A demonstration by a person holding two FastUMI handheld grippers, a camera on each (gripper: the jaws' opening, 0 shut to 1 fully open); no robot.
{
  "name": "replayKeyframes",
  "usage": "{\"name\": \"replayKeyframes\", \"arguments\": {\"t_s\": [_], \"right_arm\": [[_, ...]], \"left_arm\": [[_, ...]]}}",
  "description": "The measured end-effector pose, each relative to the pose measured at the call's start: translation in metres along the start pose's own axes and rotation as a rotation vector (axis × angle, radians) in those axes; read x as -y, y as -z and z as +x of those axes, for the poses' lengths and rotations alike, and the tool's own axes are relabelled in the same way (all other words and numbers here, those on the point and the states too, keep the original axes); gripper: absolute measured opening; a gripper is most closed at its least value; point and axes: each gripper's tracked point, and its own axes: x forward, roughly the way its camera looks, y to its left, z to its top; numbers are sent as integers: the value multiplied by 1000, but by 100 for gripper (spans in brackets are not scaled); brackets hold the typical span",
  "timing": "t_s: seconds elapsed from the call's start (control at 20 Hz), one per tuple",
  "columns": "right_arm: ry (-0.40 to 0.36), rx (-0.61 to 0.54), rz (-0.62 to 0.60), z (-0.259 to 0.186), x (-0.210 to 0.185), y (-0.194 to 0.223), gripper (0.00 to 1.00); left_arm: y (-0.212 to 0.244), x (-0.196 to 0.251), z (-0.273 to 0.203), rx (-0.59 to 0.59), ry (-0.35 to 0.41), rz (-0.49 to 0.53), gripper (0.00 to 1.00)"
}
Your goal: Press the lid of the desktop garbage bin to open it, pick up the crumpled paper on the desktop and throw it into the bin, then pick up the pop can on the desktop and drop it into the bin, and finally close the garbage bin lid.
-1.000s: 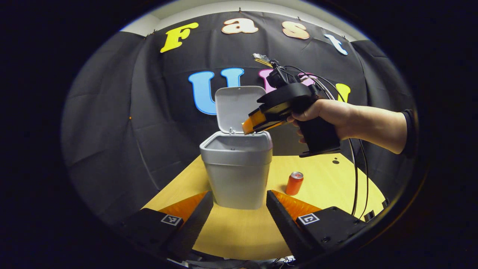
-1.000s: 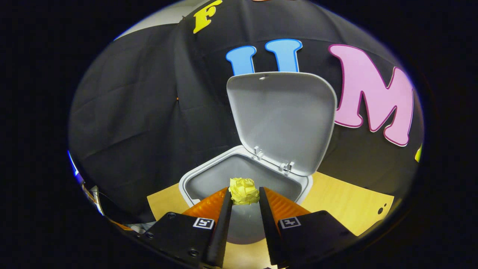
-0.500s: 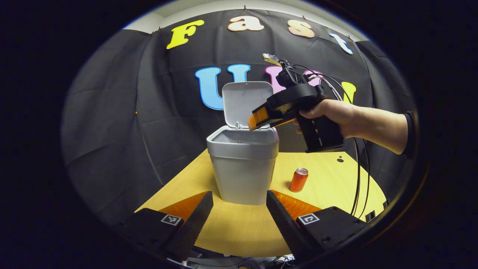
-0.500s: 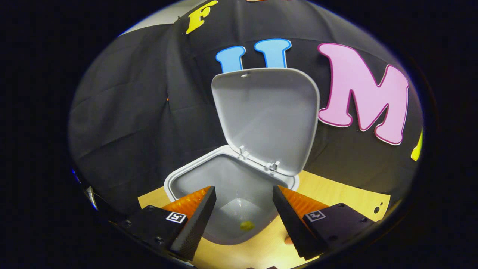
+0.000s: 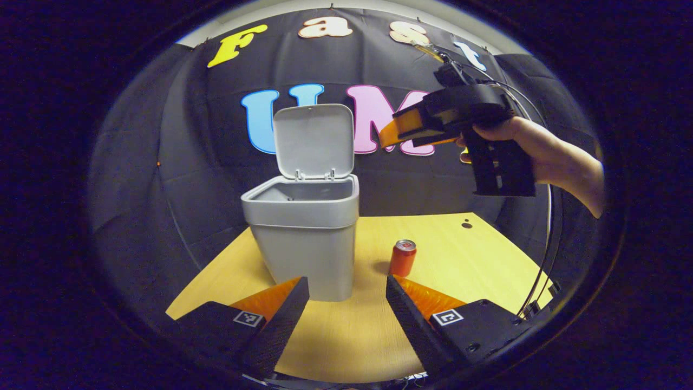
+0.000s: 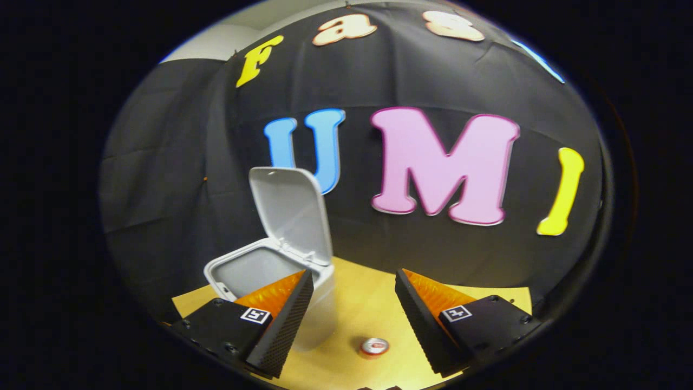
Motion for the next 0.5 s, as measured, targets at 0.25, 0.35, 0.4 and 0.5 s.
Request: {"name": "replayKeyframes", "arguments": {"t_s": [0.25, 0.35, 0.4, 0.5], "right_arm": [[211, 87, -32, -50, 101, 5, 98], [308, 103, -75, -70, 140, 15, 98], [348, 113, -99, -79, 155, 19, 99], [396, 136, -114, -95, 171, 26, 99]], "left_arm": [[25, 44, 54, -19, 93, 30, 98], [33, 61, 78, -17, 116, 51, 98], [37, 70, 90, -13, 129, 64, 98], [46, 85, 116, -12, 144, 92, 97]]}}
